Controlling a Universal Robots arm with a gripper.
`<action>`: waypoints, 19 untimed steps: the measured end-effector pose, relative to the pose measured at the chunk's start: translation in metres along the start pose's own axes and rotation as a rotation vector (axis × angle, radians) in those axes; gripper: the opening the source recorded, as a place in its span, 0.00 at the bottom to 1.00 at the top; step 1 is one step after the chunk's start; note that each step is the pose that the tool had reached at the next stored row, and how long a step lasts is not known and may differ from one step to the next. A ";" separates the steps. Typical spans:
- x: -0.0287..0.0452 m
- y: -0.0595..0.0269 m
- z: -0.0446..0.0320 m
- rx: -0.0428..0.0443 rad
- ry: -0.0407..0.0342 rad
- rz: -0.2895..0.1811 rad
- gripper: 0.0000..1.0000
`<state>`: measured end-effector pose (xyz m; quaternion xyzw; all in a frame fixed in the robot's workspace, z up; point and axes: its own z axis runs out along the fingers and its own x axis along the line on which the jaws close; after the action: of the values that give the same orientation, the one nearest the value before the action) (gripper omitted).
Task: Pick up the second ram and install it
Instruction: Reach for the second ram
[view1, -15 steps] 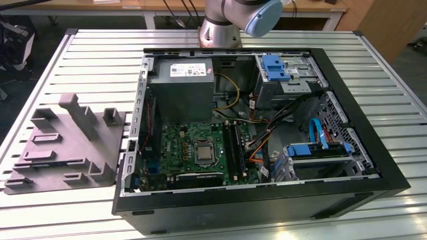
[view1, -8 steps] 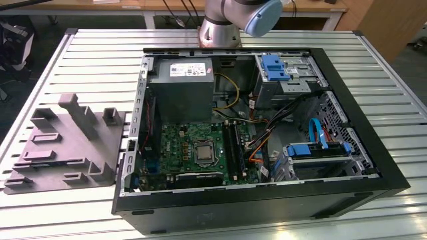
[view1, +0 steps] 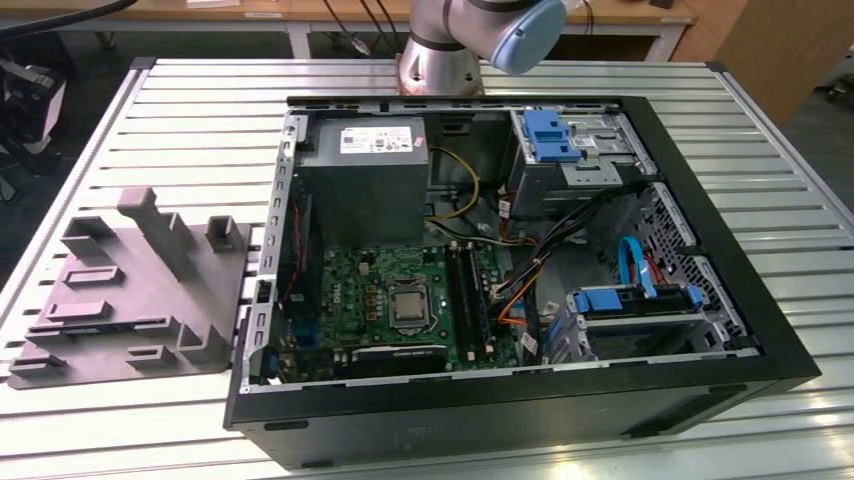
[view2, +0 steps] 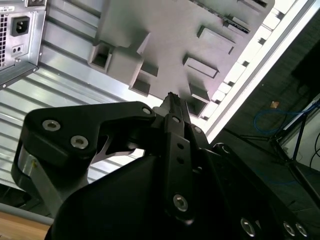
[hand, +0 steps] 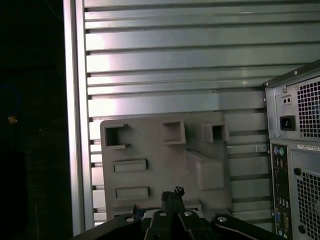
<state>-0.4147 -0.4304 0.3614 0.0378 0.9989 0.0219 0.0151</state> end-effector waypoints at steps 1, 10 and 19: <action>0.0002 -0.0011 0.0010 0.0000 0.0000 0.000 0.10; 0.0034 -0.0122 0.0086 0.0001 0.0001 0.000 0.10; 0.0042 -0.0286 0.0143 0.0001 0.0001 0.000 0.10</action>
<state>-0.4207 -0.4580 0.3458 0.0378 0.9989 0.0218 0.0150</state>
